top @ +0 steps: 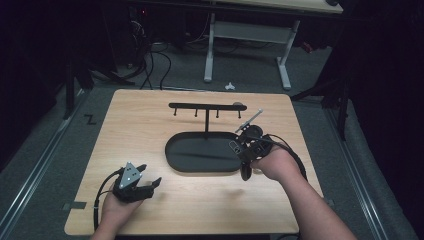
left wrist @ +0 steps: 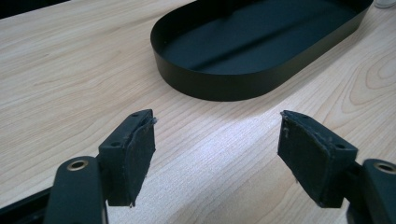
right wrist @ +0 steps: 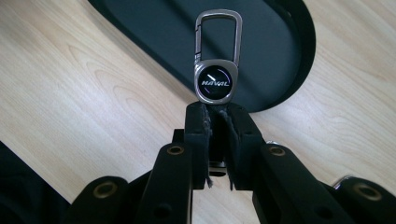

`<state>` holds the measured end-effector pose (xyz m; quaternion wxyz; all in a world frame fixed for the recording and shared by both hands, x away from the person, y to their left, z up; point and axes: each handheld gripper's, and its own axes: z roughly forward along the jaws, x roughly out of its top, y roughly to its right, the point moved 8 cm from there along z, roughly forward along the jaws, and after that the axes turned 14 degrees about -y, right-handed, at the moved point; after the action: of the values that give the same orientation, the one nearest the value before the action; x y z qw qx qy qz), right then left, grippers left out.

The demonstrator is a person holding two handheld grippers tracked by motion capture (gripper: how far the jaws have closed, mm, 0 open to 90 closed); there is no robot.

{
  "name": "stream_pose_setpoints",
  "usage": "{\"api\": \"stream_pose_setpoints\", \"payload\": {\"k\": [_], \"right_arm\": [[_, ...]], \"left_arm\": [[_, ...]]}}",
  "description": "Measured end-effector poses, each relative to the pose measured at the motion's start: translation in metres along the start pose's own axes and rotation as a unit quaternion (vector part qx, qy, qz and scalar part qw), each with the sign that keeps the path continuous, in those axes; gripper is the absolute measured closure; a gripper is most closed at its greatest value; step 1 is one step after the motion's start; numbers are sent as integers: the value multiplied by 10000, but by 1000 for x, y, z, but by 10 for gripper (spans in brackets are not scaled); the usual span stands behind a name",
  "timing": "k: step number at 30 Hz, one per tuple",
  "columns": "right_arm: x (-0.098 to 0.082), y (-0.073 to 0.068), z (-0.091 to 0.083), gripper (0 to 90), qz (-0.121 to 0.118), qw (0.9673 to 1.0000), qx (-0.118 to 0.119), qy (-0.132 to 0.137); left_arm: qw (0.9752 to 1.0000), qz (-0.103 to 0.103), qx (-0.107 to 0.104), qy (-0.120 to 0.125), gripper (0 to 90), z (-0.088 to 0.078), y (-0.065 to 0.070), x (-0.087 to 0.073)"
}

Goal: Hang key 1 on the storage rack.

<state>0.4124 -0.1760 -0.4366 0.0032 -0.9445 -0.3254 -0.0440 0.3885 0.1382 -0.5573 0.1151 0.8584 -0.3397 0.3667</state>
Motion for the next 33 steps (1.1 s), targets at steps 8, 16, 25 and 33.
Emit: {"api": "stream_pose_setpoints", "payload": {"k": [8,16,25,33], "right_arm": [[11,3,-10,808,100,9999,27,88],[24,9,-22,808,56,9997,-13,251],[40,11,-29,808,33,9995,-31,322],[56,12,-33,808,71,9993,-86,364]], "left_arm": [[10000,-78,58,-18,279,-5,-4,-7],[9999,-116,111,-44,279,-9,-6,-12],[9998,-98,137,-97,279,-9,-6,-14],[9998,-125,134,-83,279,-11,-7,-14]]}}
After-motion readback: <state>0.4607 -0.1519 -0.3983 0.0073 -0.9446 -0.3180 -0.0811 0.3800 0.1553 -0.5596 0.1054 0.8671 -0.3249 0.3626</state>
